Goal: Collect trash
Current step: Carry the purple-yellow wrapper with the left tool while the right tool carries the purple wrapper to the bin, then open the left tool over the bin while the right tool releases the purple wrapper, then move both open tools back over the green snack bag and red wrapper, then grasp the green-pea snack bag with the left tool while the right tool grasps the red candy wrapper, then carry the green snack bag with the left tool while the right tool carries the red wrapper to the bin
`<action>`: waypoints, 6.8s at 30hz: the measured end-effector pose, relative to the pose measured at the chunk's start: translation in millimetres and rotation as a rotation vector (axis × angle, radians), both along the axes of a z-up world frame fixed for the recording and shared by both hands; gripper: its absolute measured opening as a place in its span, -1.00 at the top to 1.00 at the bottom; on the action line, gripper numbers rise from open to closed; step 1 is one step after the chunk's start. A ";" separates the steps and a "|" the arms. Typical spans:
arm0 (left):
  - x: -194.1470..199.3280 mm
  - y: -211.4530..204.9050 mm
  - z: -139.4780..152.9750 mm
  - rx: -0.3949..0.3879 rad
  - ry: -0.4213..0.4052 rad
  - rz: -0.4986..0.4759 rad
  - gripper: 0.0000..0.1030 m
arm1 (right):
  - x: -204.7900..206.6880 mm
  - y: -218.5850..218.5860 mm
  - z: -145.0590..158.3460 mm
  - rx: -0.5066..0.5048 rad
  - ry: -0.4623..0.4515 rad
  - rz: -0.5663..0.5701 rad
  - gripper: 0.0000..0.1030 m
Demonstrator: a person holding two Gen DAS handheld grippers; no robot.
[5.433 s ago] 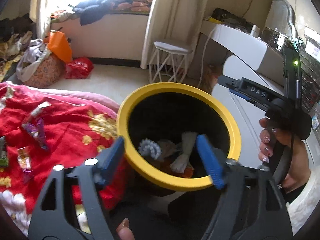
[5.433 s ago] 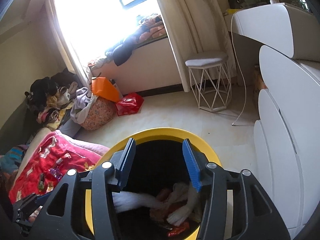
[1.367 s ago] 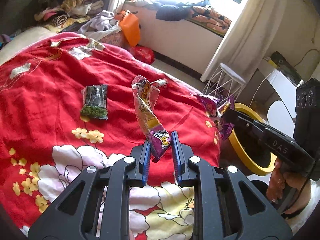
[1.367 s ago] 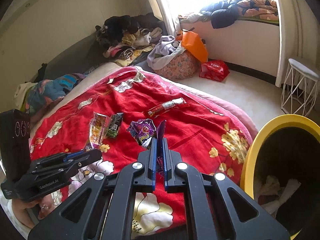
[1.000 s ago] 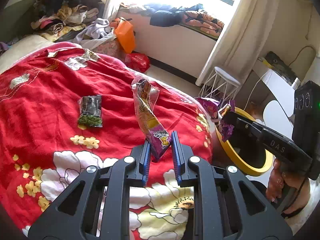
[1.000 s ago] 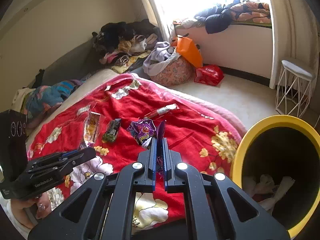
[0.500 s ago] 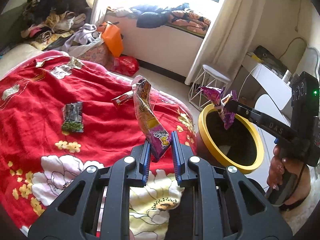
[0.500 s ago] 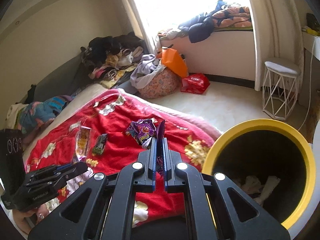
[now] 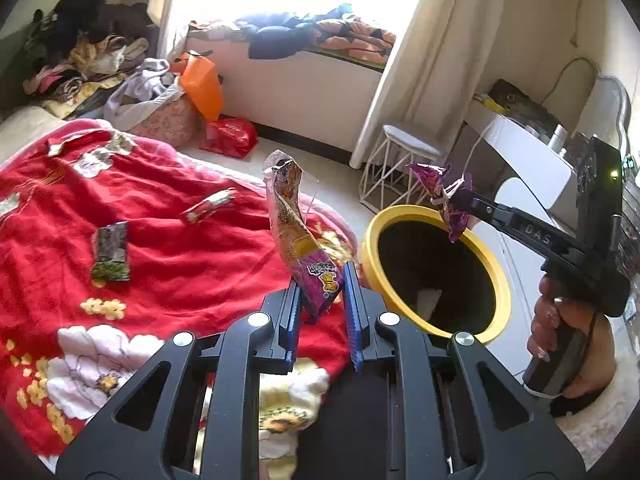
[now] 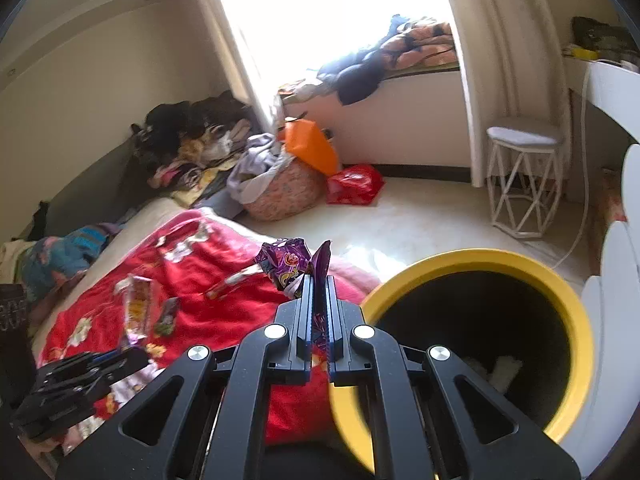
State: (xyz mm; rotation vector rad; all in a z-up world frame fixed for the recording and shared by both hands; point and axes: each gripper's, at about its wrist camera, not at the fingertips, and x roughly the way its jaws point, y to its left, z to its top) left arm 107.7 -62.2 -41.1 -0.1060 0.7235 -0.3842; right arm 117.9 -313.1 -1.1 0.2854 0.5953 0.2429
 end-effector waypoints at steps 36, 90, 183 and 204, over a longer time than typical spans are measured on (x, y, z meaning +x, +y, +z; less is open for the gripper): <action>24.4 -133.1 -32.6 0.018 0.053 -0.243 0.72 | -3.9 -106.7 -53.2 0.030 0.122 -0.280 0.90; 20.8 8.7 -5.7 0.019 -0.049 0.107 -0.79 | -9.9 13.4 -4.9 -0.047 0.002 -0.020 -0.49; 42.4 58.7 -17.3 -0.047 0.010 0.169 0.44 | 27.4 79.3 -14.5 0.026 0.103 0.158 0.76; 29.1 -11.0 2.5 -0.016 -0.043 0.019 0.44 | 0.7 -2.6 -10.2 0.039 0.071 0.004 0.76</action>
